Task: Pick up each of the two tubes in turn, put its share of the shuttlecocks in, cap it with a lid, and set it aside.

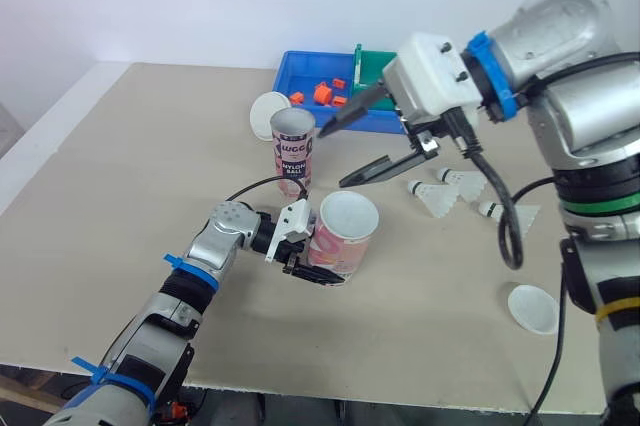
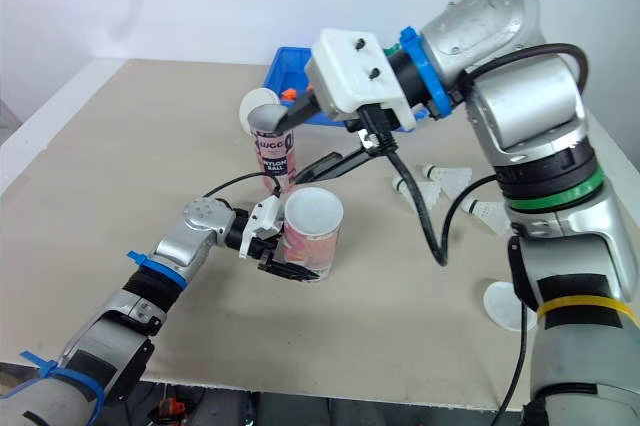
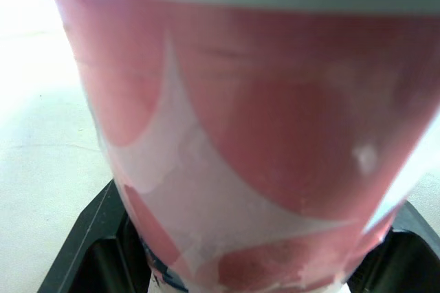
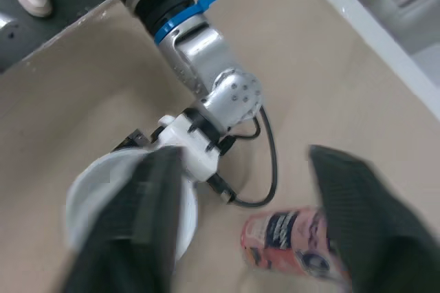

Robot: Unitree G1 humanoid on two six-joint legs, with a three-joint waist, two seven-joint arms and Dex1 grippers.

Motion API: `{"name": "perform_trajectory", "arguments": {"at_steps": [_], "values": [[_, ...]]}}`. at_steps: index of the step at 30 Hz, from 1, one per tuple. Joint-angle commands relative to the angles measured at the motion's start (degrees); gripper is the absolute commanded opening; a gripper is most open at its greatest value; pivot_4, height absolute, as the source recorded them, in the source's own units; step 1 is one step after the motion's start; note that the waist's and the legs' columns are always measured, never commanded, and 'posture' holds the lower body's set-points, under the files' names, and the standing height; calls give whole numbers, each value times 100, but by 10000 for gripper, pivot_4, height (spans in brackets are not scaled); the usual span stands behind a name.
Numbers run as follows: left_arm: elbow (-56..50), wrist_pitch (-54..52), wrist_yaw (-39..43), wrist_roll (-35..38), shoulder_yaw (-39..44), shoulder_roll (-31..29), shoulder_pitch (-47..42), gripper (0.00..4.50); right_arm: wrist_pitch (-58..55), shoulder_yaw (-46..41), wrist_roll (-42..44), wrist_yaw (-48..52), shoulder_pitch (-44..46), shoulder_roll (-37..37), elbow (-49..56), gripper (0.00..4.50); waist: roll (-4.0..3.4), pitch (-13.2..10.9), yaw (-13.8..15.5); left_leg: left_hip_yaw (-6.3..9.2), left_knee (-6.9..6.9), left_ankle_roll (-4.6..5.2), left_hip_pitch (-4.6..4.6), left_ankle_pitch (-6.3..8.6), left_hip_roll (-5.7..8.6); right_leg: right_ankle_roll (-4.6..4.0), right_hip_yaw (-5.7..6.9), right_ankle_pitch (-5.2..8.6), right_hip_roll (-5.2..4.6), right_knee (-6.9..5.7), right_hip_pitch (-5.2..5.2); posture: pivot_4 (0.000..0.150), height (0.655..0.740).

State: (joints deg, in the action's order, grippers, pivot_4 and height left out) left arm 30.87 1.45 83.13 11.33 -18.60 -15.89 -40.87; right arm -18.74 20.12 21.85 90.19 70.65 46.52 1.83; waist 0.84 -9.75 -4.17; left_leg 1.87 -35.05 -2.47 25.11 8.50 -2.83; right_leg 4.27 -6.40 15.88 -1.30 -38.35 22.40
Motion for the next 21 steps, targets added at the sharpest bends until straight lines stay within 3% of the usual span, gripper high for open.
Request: {"name": "perform_trajectory", "arguments": {"at_steps": [1,3,4,21], "values": [[338,-92,-26,-293,-136,-111,141,30886,-70,89,498,231,-183,413,496,10676,-6,-3,-6,-1,0,0,0,0,0,-1,-1,0,0,0,1,1500,7275],[357,-81,-10,-295,-136,-107,133,30886,8,194,538,231,-260,532,568,2354,-11,-5,-13,-2,0,0,-1,0,0,-4,-2,-3,0,-1,3,1500,7275],[366,-73,-5,-296,-136,-104,131,30886,7,223,471,231,-274,518,556,372,-11,-5,-14,-3,1,1,-2,-1,0,-4,-2,-3,0,-1,4,1500,7275],[345,-48,23,-282,-109,-78,114,30886,1270,1694,-1493,231,-534,-7,386,372,-3,7,-18,-4,1,0,-12,-2,-2,-5,0,-4,3,-1,-2,1500,7275]]}}
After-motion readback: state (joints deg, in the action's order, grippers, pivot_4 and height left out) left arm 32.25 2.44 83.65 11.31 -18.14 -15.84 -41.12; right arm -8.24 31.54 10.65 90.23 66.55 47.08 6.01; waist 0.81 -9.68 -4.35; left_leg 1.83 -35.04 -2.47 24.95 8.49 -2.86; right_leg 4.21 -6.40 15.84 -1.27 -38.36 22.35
